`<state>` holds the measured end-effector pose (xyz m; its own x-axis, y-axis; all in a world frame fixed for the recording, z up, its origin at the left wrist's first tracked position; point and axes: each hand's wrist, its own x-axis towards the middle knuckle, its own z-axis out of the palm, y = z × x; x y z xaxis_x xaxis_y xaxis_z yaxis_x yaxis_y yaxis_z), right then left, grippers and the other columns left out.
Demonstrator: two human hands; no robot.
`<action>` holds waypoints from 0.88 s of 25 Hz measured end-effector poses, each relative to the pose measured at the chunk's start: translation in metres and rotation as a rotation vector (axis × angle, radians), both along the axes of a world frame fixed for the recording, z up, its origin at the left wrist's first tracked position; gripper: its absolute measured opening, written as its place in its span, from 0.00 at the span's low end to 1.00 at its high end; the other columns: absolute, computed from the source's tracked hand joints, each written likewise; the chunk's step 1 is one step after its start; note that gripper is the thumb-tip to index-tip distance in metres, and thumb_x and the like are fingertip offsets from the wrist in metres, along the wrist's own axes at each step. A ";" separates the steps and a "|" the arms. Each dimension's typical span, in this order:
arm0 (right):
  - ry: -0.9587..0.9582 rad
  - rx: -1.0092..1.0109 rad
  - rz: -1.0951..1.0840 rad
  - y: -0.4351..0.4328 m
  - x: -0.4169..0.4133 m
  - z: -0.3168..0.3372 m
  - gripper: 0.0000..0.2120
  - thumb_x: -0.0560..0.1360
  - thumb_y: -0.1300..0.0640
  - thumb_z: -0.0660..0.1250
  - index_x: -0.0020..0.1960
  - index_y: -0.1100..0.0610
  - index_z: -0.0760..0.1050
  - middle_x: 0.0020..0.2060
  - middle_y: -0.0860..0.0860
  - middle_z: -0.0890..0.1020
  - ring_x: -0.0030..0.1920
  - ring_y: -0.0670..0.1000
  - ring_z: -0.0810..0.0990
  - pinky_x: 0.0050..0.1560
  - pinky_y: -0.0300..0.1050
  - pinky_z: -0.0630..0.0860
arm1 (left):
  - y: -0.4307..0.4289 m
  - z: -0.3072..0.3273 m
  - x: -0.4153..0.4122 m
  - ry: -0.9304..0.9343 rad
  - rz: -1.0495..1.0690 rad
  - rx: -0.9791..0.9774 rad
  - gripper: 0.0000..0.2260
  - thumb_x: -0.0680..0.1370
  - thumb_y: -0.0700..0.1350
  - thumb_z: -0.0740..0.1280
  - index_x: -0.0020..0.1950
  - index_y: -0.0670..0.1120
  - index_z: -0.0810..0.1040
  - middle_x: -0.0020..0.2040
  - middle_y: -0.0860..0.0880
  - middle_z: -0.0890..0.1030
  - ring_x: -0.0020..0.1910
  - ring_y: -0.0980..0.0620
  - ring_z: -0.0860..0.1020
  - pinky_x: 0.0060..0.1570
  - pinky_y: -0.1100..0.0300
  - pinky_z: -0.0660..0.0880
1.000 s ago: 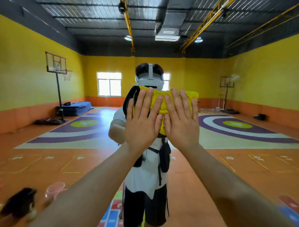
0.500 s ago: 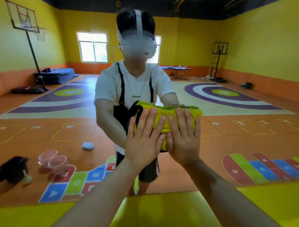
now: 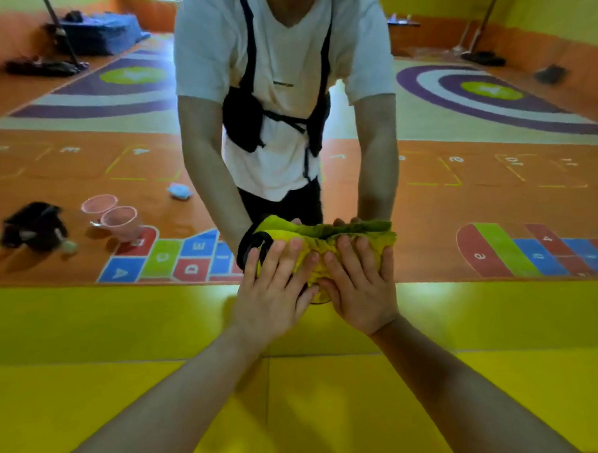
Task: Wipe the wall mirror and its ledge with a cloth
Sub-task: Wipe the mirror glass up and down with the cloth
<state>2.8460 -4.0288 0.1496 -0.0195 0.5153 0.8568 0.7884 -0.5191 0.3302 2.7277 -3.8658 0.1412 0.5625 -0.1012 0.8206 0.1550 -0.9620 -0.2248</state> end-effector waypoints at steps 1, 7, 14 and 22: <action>-0.007 -0.011 0.011 -0.002 0.001 -0.018 0.31 0.84 0.43 0.58 0.83 0.52 0.54 0.83 0.53 0.54 0.82 0.56 0.53 0.80 0.61 0.47 | 0.000 -0.021 -0.001 0.009 0.014 0.015 0.36 0.83 0.61 0.62 0.84 0.48 0.51 0.85 0.43 0.45 0.83 0.43 0.45 0.80 0.40 0.46; 0.022 -0.143 0.009 -0.017 0.005 -0.160 0.40 0.80 0.38 0.66 0.83 0.52 0.52 0.83 0.51 0.51 0.83 0.53 0.50 0.79 0.60 0.48 | -0.006 -0.159 -0.014 0.127 0.046 0.057 0.41 0.81 0.59 0.69 0.85 0.46 0.50 0.84 0.41 0.46 0.83 0.41 0.45 0.80 0.37 0.51; 0.028 -0.211 0.079 -0.040 0.015 -0.262 0.36 0.79 0.48 0.71 0.82 0.51 0.59 0.82 0.49 0.58 0.82 0.51 0.55 0.81 0.55 0.46 | -0.038 -0.249 -0.026 0.377 0.022 -0.160 0.38 0.83 0.57 0.64 0.84 0.47 0.46 0.83 0.43 0.38 0.83 0.41 0.39 0.80 0.36 0.45; 0.087 -0.410 0.126 -0.110 0.040 -0.251 0.28 0.82 0.61 0.59 0.82 0.50 0.60 0.80 0.47 0.61 0.80 0.47 0.60 0.79 0.52 0.53 | -0.111 -0.259 -0.010 0.594 0.041 -0.349 0.40 0.81 0.63 0.56 0.84 0.43 0.43 0.82 0.38 0.36 0.81 0.37 0.35 0.79 0.38 0.41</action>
<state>2.8863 -4.1384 -0.1014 -0.0411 0.8116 0.5828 0.8713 -0.2563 0.4185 2.7179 -3.9765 -0.1183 0.9246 0.1436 0.3529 0.1390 -0.9895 0.0386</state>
